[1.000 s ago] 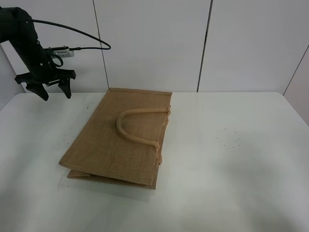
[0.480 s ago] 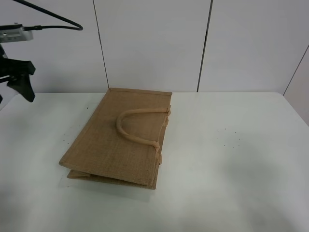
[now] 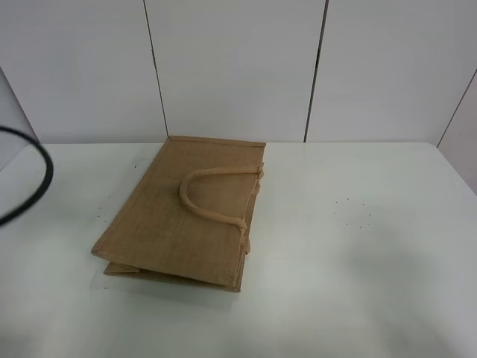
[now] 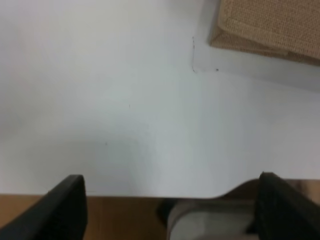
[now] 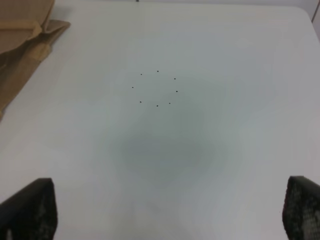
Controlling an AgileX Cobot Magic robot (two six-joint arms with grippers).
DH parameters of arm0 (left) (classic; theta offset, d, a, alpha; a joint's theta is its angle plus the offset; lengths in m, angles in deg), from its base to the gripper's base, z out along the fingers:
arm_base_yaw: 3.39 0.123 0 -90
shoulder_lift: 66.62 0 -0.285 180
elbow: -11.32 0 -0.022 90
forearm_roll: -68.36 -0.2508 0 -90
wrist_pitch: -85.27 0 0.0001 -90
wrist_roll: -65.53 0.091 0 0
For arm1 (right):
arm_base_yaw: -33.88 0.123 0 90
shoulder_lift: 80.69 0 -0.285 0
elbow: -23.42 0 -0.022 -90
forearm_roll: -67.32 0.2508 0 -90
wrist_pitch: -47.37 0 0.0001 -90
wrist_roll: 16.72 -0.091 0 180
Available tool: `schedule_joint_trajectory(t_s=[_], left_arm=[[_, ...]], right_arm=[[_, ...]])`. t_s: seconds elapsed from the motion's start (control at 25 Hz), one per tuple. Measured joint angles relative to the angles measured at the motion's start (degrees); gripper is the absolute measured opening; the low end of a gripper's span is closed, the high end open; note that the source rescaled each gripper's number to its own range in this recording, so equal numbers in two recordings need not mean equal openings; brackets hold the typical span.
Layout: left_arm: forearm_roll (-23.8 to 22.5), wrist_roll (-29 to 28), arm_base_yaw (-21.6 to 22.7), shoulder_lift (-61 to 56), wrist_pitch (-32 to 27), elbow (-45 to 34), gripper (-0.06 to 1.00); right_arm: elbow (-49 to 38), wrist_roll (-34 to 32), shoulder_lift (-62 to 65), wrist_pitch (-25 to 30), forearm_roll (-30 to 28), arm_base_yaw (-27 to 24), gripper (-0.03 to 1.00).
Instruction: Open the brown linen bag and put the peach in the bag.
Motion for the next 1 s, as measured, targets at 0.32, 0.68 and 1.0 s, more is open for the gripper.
schedule_joint_trajectory(t_s=[0.32,0.68,1.0], left_arm=[[0.0,1.3,0.0,-19.5,1.8,-12.0,0.97],[0.0,2.2,0.0,-30.3,1.3,-12.2,0.96],[0.0,2.2,0.0,-40.8,1.1,-12.2,0.96]], right_arm=[[0.0,0.0,0.0,0.0,0.0,0.0,1.00],[0.0,0.0,0.0,0.0,0.0,0.0,1.00],[0.0,0.0,0.0,0.0,0.0,0.0,1.00]])
